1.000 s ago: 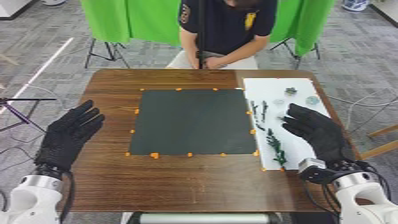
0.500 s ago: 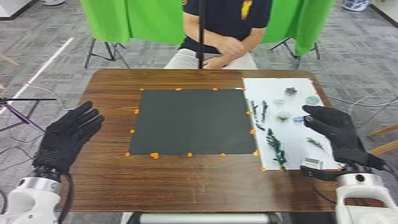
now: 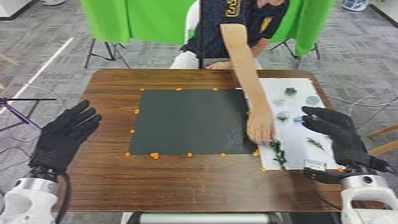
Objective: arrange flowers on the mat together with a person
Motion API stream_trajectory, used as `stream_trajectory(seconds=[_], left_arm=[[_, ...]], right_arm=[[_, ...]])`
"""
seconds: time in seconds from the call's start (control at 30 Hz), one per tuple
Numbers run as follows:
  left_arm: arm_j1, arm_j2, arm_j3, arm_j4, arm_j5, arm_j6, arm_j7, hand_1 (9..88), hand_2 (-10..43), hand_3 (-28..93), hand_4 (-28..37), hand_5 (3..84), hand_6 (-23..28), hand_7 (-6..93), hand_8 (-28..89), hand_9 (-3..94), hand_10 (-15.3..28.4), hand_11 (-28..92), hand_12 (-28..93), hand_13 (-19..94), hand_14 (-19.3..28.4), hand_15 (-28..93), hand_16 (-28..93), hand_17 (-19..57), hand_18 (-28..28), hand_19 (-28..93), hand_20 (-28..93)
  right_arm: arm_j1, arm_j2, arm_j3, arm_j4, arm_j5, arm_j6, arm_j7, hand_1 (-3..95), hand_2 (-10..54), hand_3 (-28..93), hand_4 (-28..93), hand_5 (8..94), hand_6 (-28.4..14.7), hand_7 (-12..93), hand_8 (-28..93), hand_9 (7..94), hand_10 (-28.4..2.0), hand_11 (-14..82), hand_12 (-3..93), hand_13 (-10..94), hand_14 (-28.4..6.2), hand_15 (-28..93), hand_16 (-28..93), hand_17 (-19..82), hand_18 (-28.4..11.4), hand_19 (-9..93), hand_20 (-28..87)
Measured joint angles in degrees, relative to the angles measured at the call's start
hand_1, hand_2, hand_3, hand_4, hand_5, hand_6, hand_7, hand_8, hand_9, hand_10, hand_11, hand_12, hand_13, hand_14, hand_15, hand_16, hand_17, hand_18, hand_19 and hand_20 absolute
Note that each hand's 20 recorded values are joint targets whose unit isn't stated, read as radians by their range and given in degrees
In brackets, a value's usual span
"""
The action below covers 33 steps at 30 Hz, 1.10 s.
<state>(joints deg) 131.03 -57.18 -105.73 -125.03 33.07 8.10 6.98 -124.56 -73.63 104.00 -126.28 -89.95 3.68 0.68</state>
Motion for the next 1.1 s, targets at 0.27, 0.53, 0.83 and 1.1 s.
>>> stream_trajectory(seconds=[0.27,0.53,0.83,1.1], left_arm=[[0.18,0.34,-1.17,-0.39,-0.31,-0.09,-0.09,31.4,11.9,70,-28.3,42.0,7.3,9.8,-8,37.5,15.1,15,9,31,14.7,23,-4,0.3,14.0,28,8],[1.27,0.44,-2.83,-1.09,-0.55,-0.09,-0.03,31.5,11.9,70,-28.3,42.1,7.3,9.8,-8,37.6,15.1,15,9,31,14.7,23,-4,0.4,14.0,28,8],[1.94,0.45,-3.14,-1.41,-1.41,-0.05,0.89,31.4,11.9,70,-28.3,42.3,7.4,9.9,-9,37.7,15.1,15,9,31,14.7,23,-4,0.3,14.0,28,9],[2.28,0.21,-3.43,-1.71,-1.45,-0.05,0.97,31.4,11.8,70,-28.3,42.2,7.4,9.8,-8,37.7,14.9,15,9,31,14.7,22,-4,0.3,14.0,28,9]], right_arm=[[0.04,0.00,0.14,0.00,-5.13,-0.58,0.27,23.5,0.4,78,-26,49.6,-6.3,22,-15,46.7,-19.3,22.6,17.9,34,-16.2,45,13,10,-19.2,52,13],[-0.02,-0.01,0.40,0.00,-3.58,-0.85,0.59,23.8,1.3,78,-26,49.6,-6.3,22,-15,46.9,-19.4,22.0,17.8,34,-16.2,45,13,10,-19.2,52,13],[-0.13,-0.01,0.71,-0.14,-3.48,-0.75,0.56,24.1,1.5,78,-26,49.9,-6.4,22,-15,46.9,-19.3,22.1,17.8,34,-16.1,45,13,10,-19.2,52,13],[-0.62,0.03,1.21,-0.47,-3.65,-0.79,0.91,24.5,1.6,78,-26,49.9,-6.4,22,-15,46.9,-19.3,22.0,17.7,34,-16.1,45,13,10,-19.2,52,13]])
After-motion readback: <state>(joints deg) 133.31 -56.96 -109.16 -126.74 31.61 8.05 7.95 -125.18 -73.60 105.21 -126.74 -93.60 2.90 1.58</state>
